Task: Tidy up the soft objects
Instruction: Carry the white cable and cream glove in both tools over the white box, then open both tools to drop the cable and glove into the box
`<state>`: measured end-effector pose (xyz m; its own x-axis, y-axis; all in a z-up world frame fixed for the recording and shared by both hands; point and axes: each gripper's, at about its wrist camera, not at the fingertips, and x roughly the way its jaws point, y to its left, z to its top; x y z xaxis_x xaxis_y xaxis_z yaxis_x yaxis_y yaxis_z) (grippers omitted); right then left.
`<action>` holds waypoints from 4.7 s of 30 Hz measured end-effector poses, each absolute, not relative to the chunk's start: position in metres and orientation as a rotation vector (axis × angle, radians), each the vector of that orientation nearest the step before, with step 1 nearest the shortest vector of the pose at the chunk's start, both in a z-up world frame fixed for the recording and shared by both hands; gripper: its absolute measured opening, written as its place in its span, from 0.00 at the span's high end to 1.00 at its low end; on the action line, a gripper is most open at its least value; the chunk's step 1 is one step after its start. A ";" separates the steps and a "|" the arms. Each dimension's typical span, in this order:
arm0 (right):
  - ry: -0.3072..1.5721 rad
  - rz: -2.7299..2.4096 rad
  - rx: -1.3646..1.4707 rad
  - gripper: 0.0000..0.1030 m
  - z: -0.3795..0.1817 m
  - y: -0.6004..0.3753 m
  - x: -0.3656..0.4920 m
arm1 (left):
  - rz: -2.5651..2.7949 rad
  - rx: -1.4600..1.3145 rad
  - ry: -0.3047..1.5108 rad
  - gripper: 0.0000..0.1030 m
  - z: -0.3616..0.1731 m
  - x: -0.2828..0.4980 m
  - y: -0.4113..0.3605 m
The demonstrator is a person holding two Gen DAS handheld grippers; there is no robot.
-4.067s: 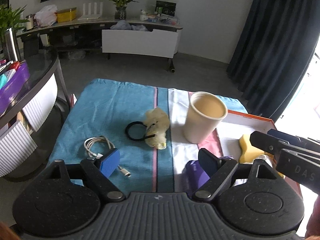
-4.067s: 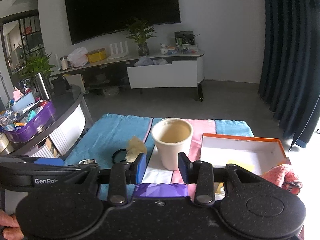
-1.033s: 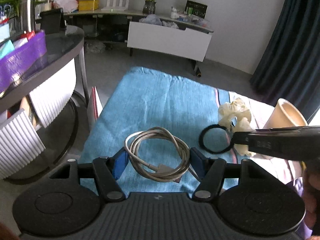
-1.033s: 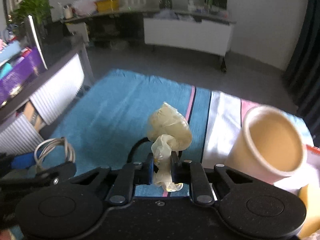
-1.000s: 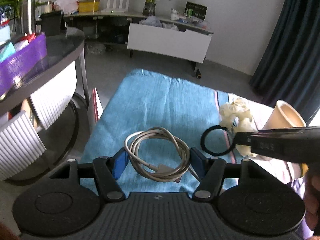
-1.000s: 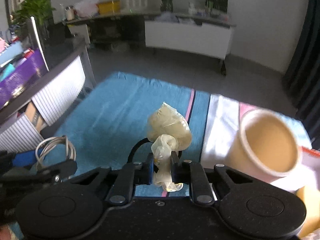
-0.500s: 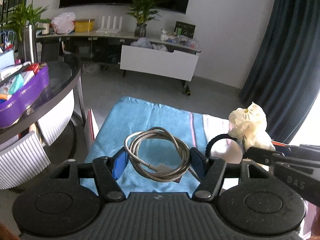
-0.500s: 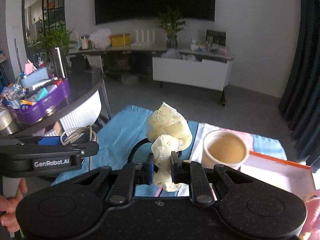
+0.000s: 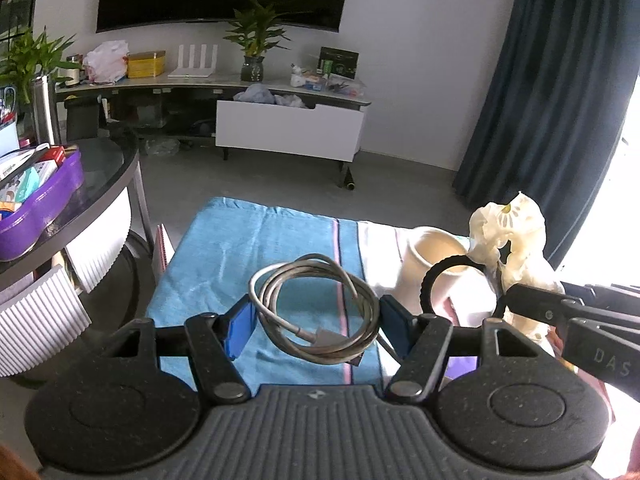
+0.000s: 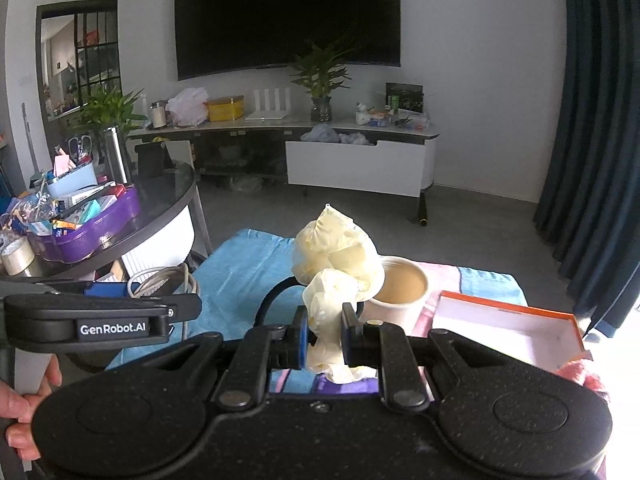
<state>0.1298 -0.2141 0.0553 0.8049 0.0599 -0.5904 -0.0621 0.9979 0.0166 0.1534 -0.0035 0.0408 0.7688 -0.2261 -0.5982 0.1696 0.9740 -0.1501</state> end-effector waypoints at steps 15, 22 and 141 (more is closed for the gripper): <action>0.601 0.030 0.029 0.81 0.062 -0.238 0.102 | -0.253 -0.054 0.656 0.35 0.044 0.137 -0.022; 0.595 0.011 0.034 0.81 0.062 -0.247 0.094 | -0.275 -0.044 0.658 0.35 0.043 0.133 -0.031; 0.639 -0.274 0.163 0.80 0.032 -0.416 0.082 | -0.580 0.115 0.744 0.35 0.011 0.149 -0.204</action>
<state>0.0817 -0.4157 0.0319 0.7684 -0.2015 -0.6074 0.3014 0.9512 0.0657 0.1493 -0.2041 0.0112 0.5880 -0.4567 -0.6676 0.5359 0.8382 -0.1014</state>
